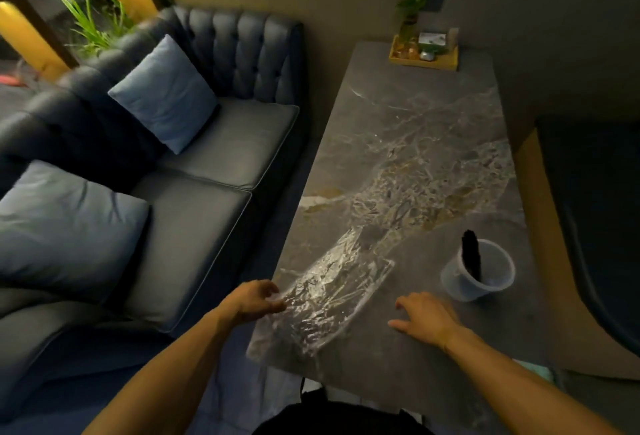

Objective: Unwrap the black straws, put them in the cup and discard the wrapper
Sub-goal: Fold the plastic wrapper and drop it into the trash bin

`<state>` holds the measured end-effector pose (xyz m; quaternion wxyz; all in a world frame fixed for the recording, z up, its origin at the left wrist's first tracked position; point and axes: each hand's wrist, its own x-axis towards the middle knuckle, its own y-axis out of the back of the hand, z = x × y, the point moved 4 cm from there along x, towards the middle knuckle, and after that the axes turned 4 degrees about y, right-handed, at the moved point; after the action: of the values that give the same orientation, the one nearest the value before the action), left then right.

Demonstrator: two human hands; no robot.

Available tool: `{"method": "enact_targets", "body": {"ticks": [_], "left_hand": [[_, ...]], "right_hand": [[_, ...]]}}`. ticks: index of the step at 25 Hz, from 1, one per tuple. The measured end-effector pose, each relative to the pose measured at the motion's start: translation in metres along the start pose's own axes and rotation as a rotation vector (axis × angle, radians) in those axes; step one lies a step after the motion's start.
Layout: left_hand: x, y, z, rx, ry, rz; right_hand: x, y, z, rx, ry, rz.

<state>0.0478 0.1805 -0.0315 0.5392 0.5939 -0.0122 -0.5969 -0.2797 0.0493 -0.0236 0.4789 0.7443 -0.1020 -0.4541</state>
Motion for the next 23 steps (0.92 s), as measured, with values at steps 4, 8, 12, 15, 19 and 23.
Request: {"method": "enact_targets", "body": {"ticks": [4,8,12,15,19,23], "left_hand": [[0.020,0.001,-0.006,0.088,-0.029,-0.069],[0.032,-0.008,-0.007,0.061,-0.027,-0.101],[0.038,-0.014,-0.004,0.053,-0.026,-0.099],[0.041,-0.017,-0.004,0.003,-0.004,-0.085],[0.043,-0.024,0.000,-0.042,0.004,-0.078],[0.042,-0.031,0.000,-0.139,-0.012,-0.104]], "right_hand": [[0.013,-0.015,-0.010,0.082,-0.108,-0.058],[0.024,-0.020,-0.011,0.333,-0.212,0.001],[0.034,-0.017,-0.012,0.350,-0.238,0.026],[0.044,-0.017,-0.015,0.495,-0.243,0.027],[0.060,-0.025,-0.017,0.958,-0.379,0.092],[0.066,-0.028,-0.021,1.227,-0.463,0.170]]}}
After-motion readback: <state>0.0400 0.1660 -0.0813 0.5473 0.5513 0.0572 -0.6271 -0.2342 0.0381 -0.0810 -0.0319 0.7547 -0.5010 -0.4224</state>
